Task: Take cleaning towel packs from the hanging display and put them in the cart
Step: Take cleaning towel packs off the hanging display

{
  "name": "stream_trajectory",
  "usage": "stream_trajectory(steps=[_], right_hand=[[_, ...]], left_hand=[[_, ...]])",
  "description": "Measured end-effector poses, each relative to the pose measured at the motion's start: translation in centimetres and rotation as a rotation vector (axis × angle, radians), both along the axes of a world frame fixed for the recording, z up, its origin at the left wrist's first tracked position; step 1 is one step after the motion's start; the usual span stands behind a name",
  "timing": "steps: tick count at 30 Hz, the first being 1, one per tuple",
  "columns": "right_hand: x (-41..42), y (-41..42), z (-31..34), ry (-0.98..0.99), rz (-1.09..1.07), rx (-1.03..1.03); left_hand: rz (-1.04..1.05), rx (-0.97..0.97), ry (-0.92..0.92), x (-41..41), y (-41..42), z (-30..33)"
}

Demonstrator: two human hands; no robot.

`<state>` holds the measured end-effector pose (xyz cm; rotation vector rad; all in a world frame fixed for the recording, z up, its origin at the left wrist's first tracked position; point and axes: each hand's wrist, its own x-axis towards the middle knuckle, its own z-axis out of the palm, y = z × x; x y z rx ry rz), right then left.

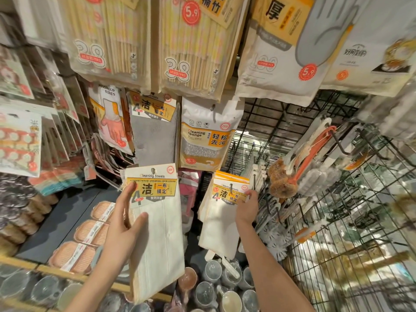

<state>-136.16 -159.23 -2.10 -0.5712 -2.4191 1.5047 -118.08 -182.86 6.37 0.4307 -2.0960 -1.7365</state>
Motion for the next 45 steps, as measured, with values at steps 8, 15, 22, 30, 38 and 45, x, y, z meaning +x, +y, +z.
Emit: stream_trajectory(steps=[8,15,22,30,38,45], right_hand=[[1.4,0.9,0.1,-0.061,0.162,-0.092],[3.7,0.3,3.4,0.073,0.327,-0.109],[7.4,-3.3,7.3,0.087,0.589,-0.195],[9.7,-5.2,9.4,0.071,0.705,-0.386],[10.0,-4.9,9.4,0.115,0.731,-0.317],[9.8,-3.6,8.1,0.022,0.719,-0.249]], left_hand=[[-0.015,-0.017,0.003,0.1,0.5,0.4],[-0.040,0.013,0.024,0.4,1.4,0.6],[-0.062,0.061,0.083,0.5,3.0,1.0],[-0.108,0.099,0.108,1.0,3.7,1.7],[-0.145,0.181,0.077,0.8,3.5,0.4],[-0.192,0.180,0.047,0.2,3.9,-0.3]])
